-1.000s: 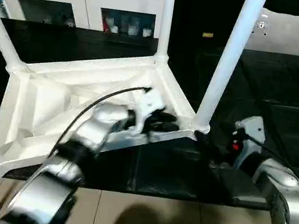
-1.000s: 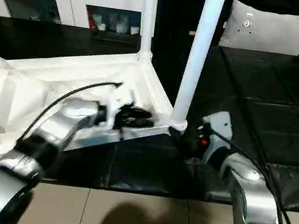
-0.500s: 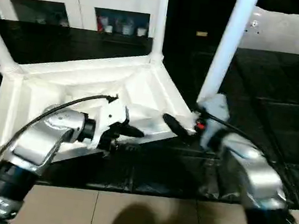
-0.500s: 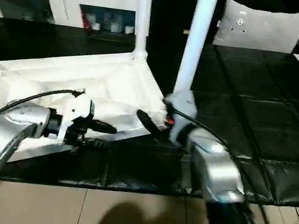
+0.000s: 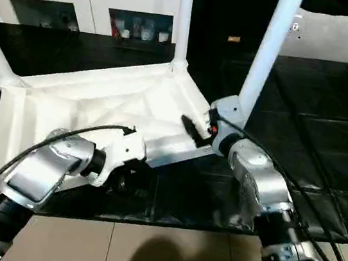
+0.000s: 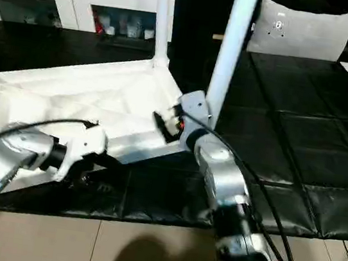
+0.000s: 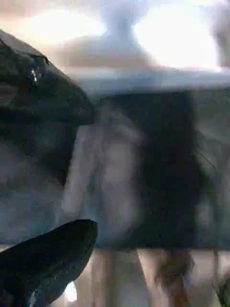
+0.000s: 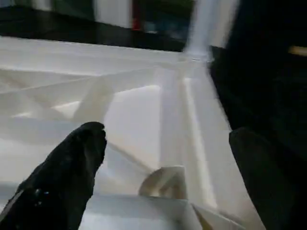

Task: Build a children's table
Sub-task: Rotate table base

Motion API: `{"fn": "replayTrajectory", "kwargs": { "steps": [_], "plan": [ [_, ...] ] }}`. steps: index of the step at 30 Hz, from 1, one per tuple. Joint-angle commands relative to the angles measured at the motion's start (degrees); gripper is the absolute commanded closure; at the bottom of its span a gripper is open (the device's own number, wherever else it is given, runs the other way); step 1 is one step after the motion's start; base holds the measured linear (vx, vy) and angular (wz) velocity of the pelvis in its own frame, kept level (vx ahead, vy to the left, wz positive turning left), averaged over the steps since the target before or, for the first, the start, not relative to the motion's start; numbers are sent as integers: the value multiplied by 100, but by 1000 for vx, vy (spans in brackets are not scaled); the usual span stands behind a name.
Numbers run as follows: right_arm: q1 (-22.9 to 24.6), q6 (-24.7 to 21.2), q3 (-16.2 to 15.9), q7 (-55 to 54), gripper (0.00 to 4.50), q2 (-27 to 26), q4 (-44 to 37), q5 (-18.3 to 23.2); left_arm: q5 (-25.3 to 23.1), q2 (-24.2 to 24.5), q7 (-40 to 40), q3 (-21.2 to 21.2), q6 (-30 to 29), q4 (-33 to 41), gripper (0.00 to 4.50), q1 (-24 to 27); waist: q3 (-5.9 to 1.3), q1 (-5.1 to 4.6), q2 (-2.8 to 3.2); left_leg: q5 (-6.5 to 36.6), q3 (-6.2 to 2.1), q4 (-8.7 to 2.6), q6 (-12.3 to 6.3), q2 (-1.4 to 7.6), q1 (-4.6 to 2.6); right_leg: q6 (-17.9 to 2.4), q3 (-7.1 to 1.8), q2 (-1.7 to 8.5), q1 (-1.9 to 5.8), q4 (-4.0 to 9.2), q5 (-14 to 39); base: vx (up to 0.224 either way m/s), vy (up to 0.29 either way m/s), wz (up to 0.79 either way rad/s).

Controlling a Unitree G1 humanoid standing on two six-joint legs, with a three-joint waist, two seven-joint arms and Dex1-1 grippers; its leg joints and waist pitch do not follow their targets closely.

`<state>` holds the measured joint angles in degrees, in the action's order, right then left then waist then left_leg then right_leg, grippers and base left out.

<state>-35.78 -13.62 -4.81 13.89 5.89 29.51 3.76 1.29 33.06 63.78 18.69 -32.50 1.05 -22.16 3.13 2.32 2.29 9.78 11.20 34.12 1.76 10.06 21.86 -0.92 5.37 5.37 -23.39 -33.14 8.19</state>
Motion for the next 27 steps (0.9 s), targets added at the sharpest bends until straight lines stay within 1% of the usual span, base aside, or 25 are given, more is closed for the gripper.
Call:
{"fn": "replayTrajectory", "kwargs": {
  "steps": [1, 2, 3, 4, 5, 6, 7, 9, 10, 11, 12, 14, 18, 19, 20, 21, 22, 23, 24, 25, 27],
  "plan": [
    [-109, 133, 419, -410, 0, 133, 318, -40, -203, 4, -240, -6, 104, -142, 60, -58, -375, -32, 35, 2122, -175, -470, 310, 276, -221, -854, -309, 315, 190, 392, 2240, 0, 0, 0],
    [-149, 166, 490, -505, 0, 165, 414, -31, -225, 14, -249, 1, 118, -162, 44, -77, -377, -32, 35, 2127, -171, -467, 309, 277, -223, -862, -309, 309, 182, 388, 2216, 0, 0, 0],
    [-172, 184, 533, -563, 0, 186, 470, -26, -236, 19, -252, 4, 125, -173, 36, -88, -383, -36, 29, 2108, -175, -468, 308, 272, -200, -871, -306, 308, 202, 377, 2146, 0, 0, 0],
    [-222, 233, 615, -656, 0, 238, 589, 2, -227, 34, -236, 17, 125, -171, 30, -93, -387, -31, 40, 2063, -175, -469, 302, 271, -195, -878, -305, 304, 209, 361, 2067, 0, 0, 0],
    [-294, 294, 747, -774, 0, 313, 758, 55, -212, 51, -227, 36, 118, -163, 23, -96, -392, -37, 34, 2046, -174, -466, 300, 270, -187, -890, -304, 307, 214, 355, 2023, 0, 0, 0],
    [-335, 328, 825, -838, 0, 357, 856, 87, -204, 60, -224, 47, 115, -157, 23, -97, -398, -38, 34, 2018, -171, -460, 296, 271, -196, -921, -304, 308, 214, 350, 1963, 0, 0, 0],
    [-378, 364, 906, -889, 0, 418, 952, 119, -211, 66, -237, 56, 127, -158, 5, -100, -396, -24, 27, 1988, -159, -452, 281, 266, -200, -933, -304, 300, 213, 349, 1920, 0, 0, 0],
    [-469, 503, 994, -953, 0, 510, 1185, 129, -234, 54, -318, 77, 183, -198, 5, -115, -406, -8, 28, 1942, -155, -444, 256, 262, -195, -947, -303, 306, 222, 339, 1884, 0, 0, 0],
    [-469, 503, 994, -953, 0, 510, 1185, 129, -234, 54, -318, 77, 183, -198, 5, -115, -404, 3, 20, 1898, -151, -439, 239, 259, -188, -966, -299, 302, 224, 337, 1858, 0, 0, 0],
    [-553, 642, 1083, -988, 0, 645, 1407, 117, -298, 8, -450, 97, 267, -278, 5, -153, -409, 13, 14, 1851, -145, -433, 217, 255, -177, -975, -300, 305, 229, 332, 1823, 0, 0, 0],
    [-567, 661, 1109, -997, 0, 686, 1440, 118, -332, -22, -521, 90, 306, -328, 5, -178, -412, 21, 5, 1803, -141, -426, 194, 250, -171, -976, -297, 302, 238, 330, 1802, 0, 0, 0],
    [-617, 741, 1199, -987, 0, 848, 1568, 142, -491, -169, -864, 42, 508, -581, 5, -307, -413, 37, -1, 1764, -132, -415, 155, 246, -176, -977, -293, 297, 238, 343, 1804, 0, 0, 0],
    [-616, 823, 1265, -1022, 0, 1021, 1698, 114, -592, -382, -1283, -77, 729, -895, 5, -483, -432, 55, -24, 1650, -136, -398, 104, 246, -151, -956, -281, 304, 270, 333, 1773, 0, 0, 0],
    [-614, 870, 1303, -1009, 0, 1081, 1753, 122, -635, -441, -1441, -107, 838, -1022, 5, -553, -433, 56, -31, 1604, -129, -387, 63, 237, -149, -961, -276, 294, 262, 341, 1747, 0, 0, 0],
    [-609, 888, 1321, -1013, 0, 1111, 1778, 124, -640, -482, -1519, -126, 875, -1082, 5, -582, -438, 60, -29, 1575, -127, -384, 51, 240, -150, -971, -278, 300, 267, 335, 1714, 0, 0, 0],
    [-605, 937, 1343, -1022, 0, 1168, 1839, 120, -646, -556, -1662, -150, 959, -1212, 5, -633, -442, 59, -37, 1491, -128, -377, 27, 233, -131, -976, -269, 296, 277, 331, 1670, 0, 0, 0],
    [-596, 960, 1352, -1030, 0, 1200, 1861, 115, -660, -596, -1742, -148, 1020, -1280, 5, -655, -443, 60, -34, 1484, -126, -371, 16, 235, -135, -987, -264, 297, 275, 328, 1664, 0, 0, 0],
    [-590, 973, 1363, -1044, 0, 1219, 1874, 110, -655, -643, -1809, -159, 1054, -1327, 5, -665, -444, 55, -40, 1460, -127, -370, 2, 232, -124, -990, -263, 297, 284, 326, 1658, 0, 0, 0],
    [-577, 1017, 1404, -1083, 0, 1278, 1928, 118, -658, -806, -2038, -202, 1208, -1500, 5, -697, -445, 54, -46, 1425, -120, -363, -29, 228, -121, -996, -261, 296, 280, 332, 1660, 0, 0, 0],
    [-567, 1044, 1428, -1095, 0, 1312, 1957, 129, -655, -912, -2182, -241, 1327, -1605, 5, -711, -453, 62, -49, 1412, -114, -354, -48, 232, -134, -1014, -260, 297, 274, 338, 1631, 0, 0, 0],
    [-552, 1070, 1449, -1118, 0, 1347, 1980, 126, -622, -1029, -2343, -310, 1457, -1705, 5, -712, -457, 65, -61, 1370, -115, -347, -96, 231, -111, -1028, -253, 303, 284, 337, 1600, 0, 0, 0]
  ]
}}
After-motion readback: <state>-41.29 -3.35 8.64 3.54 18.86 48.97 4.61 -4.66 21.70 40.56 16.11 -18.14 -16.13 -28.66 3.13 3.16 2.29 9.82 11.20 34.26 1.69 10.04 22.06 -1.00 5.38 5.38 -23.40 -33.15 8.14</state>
